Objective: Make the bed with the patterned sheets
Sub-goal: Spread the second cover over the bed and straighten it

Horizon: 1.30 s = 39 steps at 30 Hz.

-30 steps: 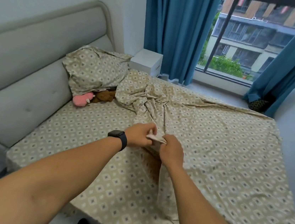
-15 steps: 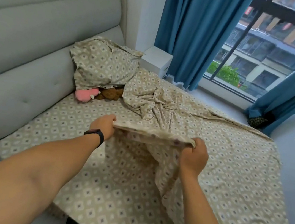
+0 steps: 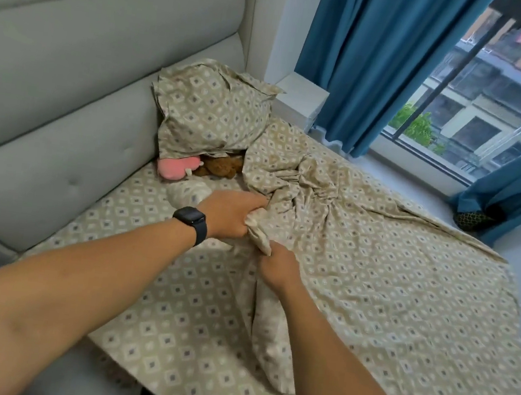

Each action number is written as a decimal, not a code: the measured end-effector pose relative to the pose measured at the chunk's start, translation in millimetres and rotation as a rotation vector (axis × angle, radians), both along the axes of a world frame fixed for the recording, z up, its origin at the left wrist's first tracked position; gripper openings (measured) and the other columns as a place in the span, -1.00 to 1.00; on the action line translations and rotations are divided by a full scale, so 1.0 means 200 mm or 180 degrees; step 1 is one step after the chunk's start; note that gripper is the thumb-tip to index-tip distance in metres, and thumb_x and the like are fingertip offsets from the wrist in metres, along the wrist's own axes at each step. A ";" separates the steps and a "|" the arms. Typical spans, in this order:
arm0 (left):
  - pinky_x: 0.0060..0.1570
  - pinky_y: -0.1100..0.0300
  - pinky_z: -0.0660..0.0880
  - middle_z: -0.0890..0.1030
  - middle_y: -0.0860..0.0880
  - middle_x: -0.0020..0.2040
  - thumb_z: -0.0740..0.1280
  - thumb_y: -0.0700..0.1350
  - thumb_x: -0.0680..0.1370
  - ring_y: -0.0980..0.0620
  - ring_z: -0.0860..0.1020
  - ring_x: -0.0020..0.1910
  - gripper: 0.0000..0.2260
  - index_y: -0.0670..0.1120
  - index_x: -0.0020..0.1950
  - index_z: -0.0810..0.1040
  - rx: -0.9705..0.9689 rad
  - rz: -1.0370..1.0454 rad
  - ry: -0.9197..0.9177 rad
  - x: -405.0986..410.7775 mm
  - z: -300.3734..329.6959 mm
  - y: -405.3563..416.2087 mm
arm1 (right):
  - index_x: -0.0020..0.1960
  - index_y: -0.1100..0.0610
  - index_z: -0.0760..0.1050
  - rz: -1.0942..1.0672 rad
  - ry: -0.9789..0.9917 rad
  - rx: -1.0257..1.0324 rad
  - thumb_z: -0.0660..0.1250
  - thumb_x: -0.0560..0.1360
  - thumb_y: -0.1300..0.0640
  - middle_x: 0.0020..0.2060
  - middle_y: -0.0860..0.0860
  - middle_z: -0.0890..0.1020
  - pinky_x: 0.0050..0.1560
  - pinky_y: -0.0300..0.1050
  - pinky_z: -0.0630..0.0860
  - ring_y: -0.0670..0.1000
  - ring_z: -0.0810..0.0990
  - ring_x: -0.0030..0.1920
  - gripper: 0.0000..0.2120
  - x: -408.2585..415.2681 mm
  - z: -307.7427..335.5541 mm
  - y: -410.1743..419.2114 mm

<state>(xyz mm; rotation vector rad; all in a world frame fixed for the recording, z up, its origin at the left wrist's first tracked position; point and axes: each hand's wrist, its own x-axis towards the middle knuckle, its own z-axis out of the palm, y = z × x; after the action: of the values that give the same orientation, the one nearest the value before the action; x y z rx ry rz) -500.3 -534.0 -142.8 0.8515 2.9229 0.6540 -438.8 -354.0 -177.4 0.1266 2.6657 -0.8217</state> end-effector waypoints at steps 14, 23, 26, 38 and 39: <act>0.24 -0.03 0.51 0.54 -0.16 0.36 0.21 -0.18 0.65 -0.13 0.57 0.23 -0.64 -0.11 0.45 0.47 -0.1794 0.1149 -0.2208 0.26 -0.53 -0.88 | 0.15 0.16 0.61 0.1042 -0.0705 0.0177 0.16 0.57 0.23 0.12 0.16 0.67 0.01 -0.11 0.44 0.20 0.60 0.14 -0.72 0.01 -0.17 -0.44; 0.21 -0.05 0.47 0.61 -0.04 0.19 0.23 -0.05 0.59 -0.03 0.55 0.05 -0.70 -0.08 0.28 0.57 -0.0305 0.1346 -0.4340 0.46 -0.77 -0.93 | -0.11 0.13 0.56 0.0734 -0.0926 -0.0789 0.18 0.59 0.17 -0.13 0.02 0.66 -0.11 -0.15 0.45 -0.01 0.57 -0.11 -0.80 0.19 -0.26 -0.65; 0.03 -0.03 0.50 0.56 -0.14 0.25 0.20 0.05 0.66 -0.11 0.49 0.06 -0.66 -0.15 0.28 0.53 0.0715 0.2001 -0.3889 0.39 -0.82 -0.77 | -0.26 0.01 0.45 0.0741 -0.0997 -0.0966 0.21 0.57 0.18 -0.27 -0.09 0.57 -0.12 -0.11 0.43 -0.07 0.50 -0.22 -0.76 0.26 -0.28 -0.65; 0.31 0.07 0.42 0.45 -0.17 0.47 0.16 -0.25 0.67 -0.18 0.45 0.40 -0.63 -0.16 0.47 0.47 0.0646 0.1654 -0.3313 0.25 -0.91 -0.44 | 0.03 -0.01 0.56 0.0607 -0.1970 -0.1289 0.32 0.33 0.15 -0.05 -0.04 0.63 -0.05 -0.16 0.46 -0.06 0.53 -0.09 -0.71 0.33 -0.29 -0.49; 0.24 0.10 0.43 0.52 -0.17 0.40 0.16 -0.28 0.66 -0.17 0.50 0.35 -0.66 -0.19 0.40 0.54 0.0717 0.1664 -0.3223 0.26 -0.88 -0.47 | 0.17 -0.03 0.55 0.0571 -0.2207 -0.1272 0.28 0.35 0.27 0.09 -0.01 0.63 0.02 -0.16 0.49 -0.03 0.56 0.01 -0.57 0.30 -0.31 -0.48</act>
<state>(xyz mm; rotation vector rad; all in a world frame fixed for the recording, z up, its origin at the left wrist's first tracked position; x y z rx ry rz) -448.4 -628.0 -318.2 -0.2609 2.1024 1.0463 -379.7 -450.4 -240.1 0.0551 1.8088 -1.0071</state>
